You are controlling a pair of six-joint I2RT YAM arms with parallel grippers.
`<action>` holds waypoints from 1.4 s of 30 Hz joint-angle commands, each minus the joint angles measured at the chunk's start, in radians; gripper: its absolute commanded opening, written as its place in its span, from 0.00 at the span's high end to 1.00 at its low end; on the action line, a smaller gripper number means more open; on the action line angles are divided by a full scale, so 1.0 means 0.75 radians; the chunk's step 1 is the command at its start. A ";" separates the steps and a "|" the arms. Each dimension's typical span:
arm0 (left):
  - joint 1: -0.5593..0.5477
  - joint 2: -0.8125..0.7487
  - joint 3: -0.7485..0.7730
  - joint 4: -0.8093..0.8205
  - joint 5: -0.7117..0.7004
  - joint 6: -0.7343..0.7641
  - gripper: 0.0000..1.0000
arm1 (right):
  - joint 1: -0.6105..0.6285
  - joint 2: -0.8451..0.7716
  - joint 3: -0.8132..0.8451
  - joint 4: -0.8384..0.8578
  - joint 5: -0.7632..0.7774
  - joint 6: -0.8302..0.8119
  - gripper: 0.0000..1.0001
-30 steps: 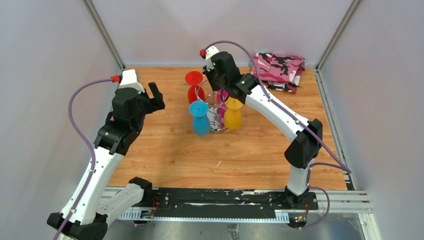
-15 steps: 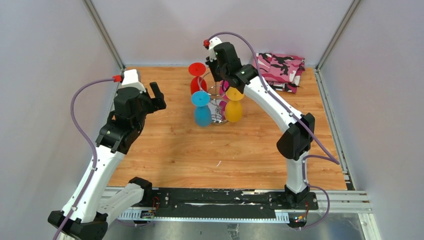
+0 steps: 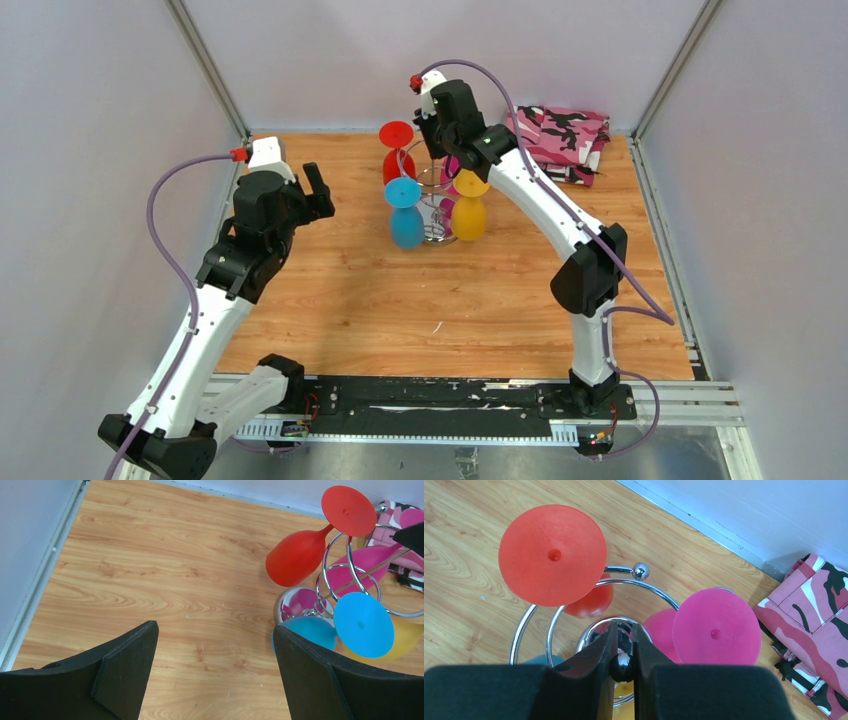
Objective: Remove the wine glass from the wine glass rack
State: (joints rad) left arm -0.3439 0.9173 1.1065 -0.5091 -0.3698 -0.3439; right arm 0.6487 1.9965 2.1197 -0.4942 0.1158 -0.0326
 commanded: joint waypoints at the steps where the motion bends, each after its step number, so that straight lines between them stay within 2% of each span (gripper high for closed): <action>1: -0.008 0.009 0.023 0.033 -0.016 0.009 0.09 | -0.014 -0.041 0.027 0.060 -0.005 -0.020 0.91; 3: -0.008 0.010 0.021 0.034 -0.018 0.007 0.09 | -0.013 -0.054 0.024 0.060 -0.004 -0.020 0.68; 4: -0.007 0.011 0.019 0.038 -0.018 0.007 0.09 | -0.014 -0.062 0.023 0.060 -0.003 -0.020 0.60; 7: -0.008 0.015 0.021 0.041 -0.018 0.002 0.09 | -0.015 -0.086 0.020 0.062 0.005 -0.021 0.43; 9: -0.008 0.023 0.030 0.043 -0.015 0.001 0.09 | -0.014 -0.107 0.017 0.061 0.013 -0.022 0.33; 14: -0.008 0.069 0.084 0.058 0.018 -0.007 0.09 | -0.017 -0.204 -0.032 0.065 0.063 -0.041 0.18; 18: -0.008 0.166 0.174 0.096 0.173 -0.005 0.08 | -0.038 -0.325 -0.132 0.070 0.141 -0.056 0.07; 22: -0.008 0.316 0.342 0.127 0.392 -0.015 0.05 | -0.146 -0.494 -0.273 0.074 0.056 0.010 0.05; 28: 0.045 0.489 0.485 0.300 0.674 -0.071 0.05 | -0.438 -0.699 -0.522 0.163 -0.184 0.191 0.06; 30: 0.142 0.526 0.465 0.457 0.885 -0.198 0.05 | -0.503 -0.724 -0.565 0.182 -0.222 0.216 0.06; 32: 0.268 0.577 0.413 0.702 1.130 -0.447 0.05 | -0.544 -0.735 -0.607 0.198 -0.240 0.232 0.07; 34: 0.330 0.644 0.394 0.877 1.295 -0.624 0.07 | -0.566 -0.741 -0.639 0.222 -0.250 0.240 0.08; 39: 0.394 0.756 0.343 1.125 1.427 -0.880 0.09 | -0.583 -0.728 -0.700 0.257 -0.259 0.244 0.09; 42: 0.422 0.804 0.261 1.307 1.476 -1.012 0.17 | -0.588 -0.716 -0.737 0.273 -0.263 0.259 0.09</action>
State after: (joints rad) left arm -0.0509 1.4887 1.3624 0.2207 0.5842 -0.8944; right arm 0.2283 1.4521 1.5990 -0.3317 -0.0532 0.1345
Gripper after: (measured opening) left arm 0.882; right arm 0.913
